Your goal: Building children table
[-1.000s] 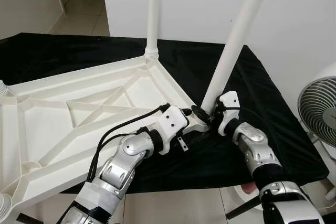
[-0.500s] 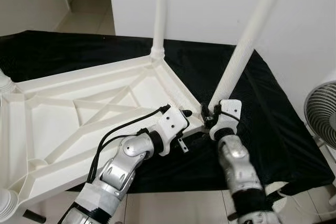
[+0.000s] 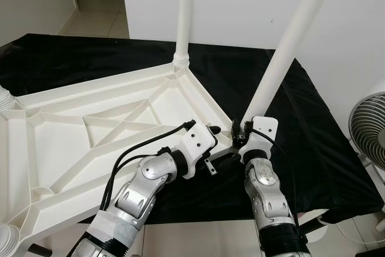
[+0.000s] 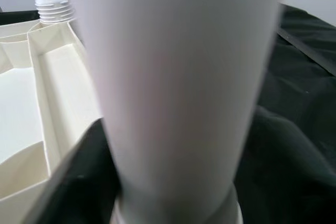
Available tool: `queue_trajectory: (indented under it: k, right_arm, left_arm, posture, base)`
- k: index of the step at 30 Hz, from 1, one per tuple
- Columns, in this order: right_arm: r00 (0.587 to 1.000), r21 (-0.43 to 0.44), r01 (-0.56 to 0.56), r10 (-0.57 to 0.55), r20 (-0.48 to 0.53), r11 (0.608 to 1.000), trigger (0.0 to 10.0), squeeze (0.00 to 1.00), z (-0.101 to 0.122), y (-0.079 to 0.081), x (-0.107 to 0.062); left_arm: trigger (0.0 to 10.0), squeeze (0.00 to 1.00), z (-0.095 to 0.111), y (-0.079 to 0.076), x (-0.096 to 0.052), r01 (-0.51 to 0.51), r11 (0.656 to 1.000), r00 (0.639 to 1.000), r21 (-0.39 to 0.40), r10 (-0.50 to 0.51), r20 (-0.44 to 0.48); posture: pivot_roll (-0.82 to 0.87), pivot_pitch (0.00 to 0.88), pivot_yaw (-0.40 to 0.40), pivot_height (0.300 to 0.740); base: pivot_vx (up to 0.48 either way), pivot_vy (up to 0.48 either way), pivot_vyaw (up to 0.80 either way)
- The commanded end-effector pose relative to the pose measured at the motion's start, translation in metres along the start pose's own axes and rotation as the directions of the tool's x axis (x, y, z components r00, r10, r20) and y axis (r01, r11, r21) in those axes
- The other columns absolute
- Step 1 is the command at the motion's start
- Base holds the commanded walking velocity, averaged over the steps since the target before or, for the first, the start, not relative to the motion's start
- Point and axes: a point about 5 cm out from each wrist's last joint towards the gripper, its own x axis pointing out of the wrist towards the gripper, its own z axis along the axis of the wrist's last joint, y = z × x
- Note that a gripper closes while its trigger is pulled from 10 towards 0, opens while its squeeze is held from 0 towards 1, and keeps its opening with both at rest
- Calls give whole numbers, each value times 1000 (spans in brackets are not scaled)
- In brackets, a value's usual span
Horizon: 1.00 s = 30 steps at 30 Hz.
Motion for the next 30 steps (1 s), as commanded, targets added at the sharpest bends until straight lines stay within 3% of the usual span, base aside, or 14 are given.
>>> queue_trajectory:
  k: [1,6,8,10,11,12,14,17,19,20,24,25,26,30]
  right_arm:
    - [997,29,-60,61,-46,998,10000,1000,-6,-5,0]
    - [986,15,-159,159,-46,987,10000,1000,-4,-8,4]
    - [958,-20,-282,280,-54,959,10000,1000,0,-19,11]
    - [946,-34,-322,320,-58,946,10000,1000,2,-24,14]
    - [917,-62,-398,394,-61,915,10000,0,5,-29,16]
    - [917,-62,-398,394,-61,915,10000,0,5,-29,16]
    - [862,-84,-506,500,-86,858,10000,0,6,-34,17]
    - [839,-87,-542,534,-101,836,10000,0,6,-35,18]
    - [786,-106,-617,603,-135,780,10000,0,6,-36,21]
    - [786,-106,-617,603,-135,780,10000,0,6,-36,21]
    - [710,-157,-704,681,-181,693,10000,0,6,-32,29]
    - [688,-152,-726,701,-190,671,4275,0,5,-30,30]
    - [672,-145,-740,715,-191,657,0,0,5,-29,30]
    - [640,-138,-768,747,-179,625,0,0,5,-25,31]
  left_arm:
    - [10000,0,1,-3,2,21,1000,1000,-2,-21,0]
    - [10000,0,2,-2,1,18,1000,1000,-2,-18,0]
    - [10000,0,2,-1,1,16,1000,1000,1,-16,0]
    - [10000,0,2,0,1,15,1000,1000,2,-15,0]
    - [10000,0,2,0,1,14,1000,1000,3,-14,0]
    - [10000,0,2,0,1,14,1000,1000,3,-14,0]
    - [10000,0,2,0,1,13,1000,1000,5,-13,0]
    - [10000,0,2,1,1,13,1000,1000,6,-13,0]
    - [10000,0,3,2,1,14,1000,1000,10,-14,0]
    - [10000,0,3,2,1,14,1000,1000,10,-14,0]
    - [10000,0,4,4,2,13,1000,1000,15,-14,2]
    - [10000,0,4,4,2,13,1000,1000,15,-13,2]
    - [10000,0,4,4,2,11,1000,1000,17,-11,2]
    - [10000,0,4,6,2,7,1000,1000,18,-7,3]
  posture:
    - [86,54,-58,740]
    - [89,53,-58,740]
    - [92,50,-59,740]
    - [92,50,-59,740]
    - [94,47,-57,740]
    - [94,47,-57,740]
    - [94,46,-57,740]
    - [93,42,-54,740]
    - [94,40,-54,740]
    - [94,40,-54,740]
    - [100,35,-52,740]
    - [102,34,-52,740]
    - [105,32,-53,740]
    - [112,28,-54,740]
  base:
    - [0,0,0]
    - [0,0,0]
    - [0,0,0]
    - [0,0,0]
    - [0,0,0]
    - [0,0,0]
    - [0,0,0]
    - [0,0,0]
    - [0,0,0]
    - [0,0,0]
    - [0,0,0]
    - [0,0,0]
    - [0,0,0]
    - [0,0,0]
